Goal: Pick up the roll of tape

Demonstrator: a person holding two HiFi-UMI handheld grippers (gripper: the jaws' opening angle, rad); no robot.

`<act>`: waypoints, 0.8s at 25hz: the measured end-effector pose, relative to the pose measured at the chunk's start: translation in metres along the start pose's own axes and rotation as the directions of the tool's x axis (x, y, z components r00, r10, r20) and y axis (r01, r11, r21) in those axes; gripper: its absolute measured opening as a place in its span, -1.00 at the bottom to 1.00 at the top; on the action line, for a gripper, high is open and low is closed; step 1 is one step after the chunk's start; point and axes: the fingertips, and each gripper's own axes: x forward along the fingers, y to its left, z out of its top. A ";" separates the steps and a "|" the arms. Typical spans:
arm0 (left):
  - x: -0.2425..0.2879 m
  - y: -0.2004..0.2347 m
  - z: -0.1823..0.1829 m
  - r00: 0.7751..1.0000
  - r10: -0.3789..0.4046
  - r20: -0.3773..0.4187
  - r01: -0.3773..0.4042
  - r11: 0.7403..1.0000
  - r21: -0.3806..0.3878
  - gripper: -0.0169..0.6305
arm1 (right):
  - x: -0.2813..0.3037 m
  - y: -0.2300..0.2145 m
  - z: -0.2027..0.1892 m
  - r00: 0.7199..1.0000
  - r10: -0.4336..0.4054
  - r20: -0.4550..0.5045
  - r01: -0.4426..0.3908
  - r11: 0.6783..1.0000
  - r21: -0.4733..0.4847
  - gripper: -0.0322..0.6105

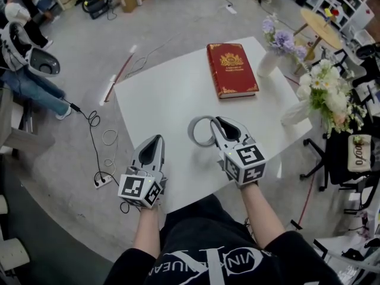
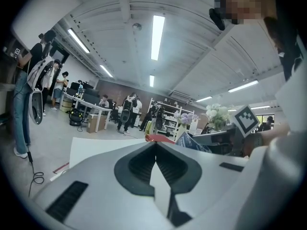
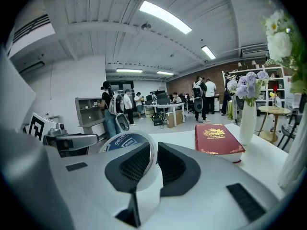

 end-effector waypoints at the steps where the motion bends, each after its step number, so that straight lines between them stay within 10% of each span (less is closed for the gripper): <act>1: 0.000 0.000 0.002 1.000 0.000 0.004 0.000 1.000 0.002 -0.94 | -0.001 0.000 0.002 1.000 0.001 0.003 -0.001 1.000 -0.001 -0.70; 20: -0.008 0.015 0.052 0.996 0.040 0.081 -0.044 0.998 0.044 -0.94 | -0.010 0.005 0.049 0.994 0.017 0.104 -0.014 1.000 -0.027 -0.70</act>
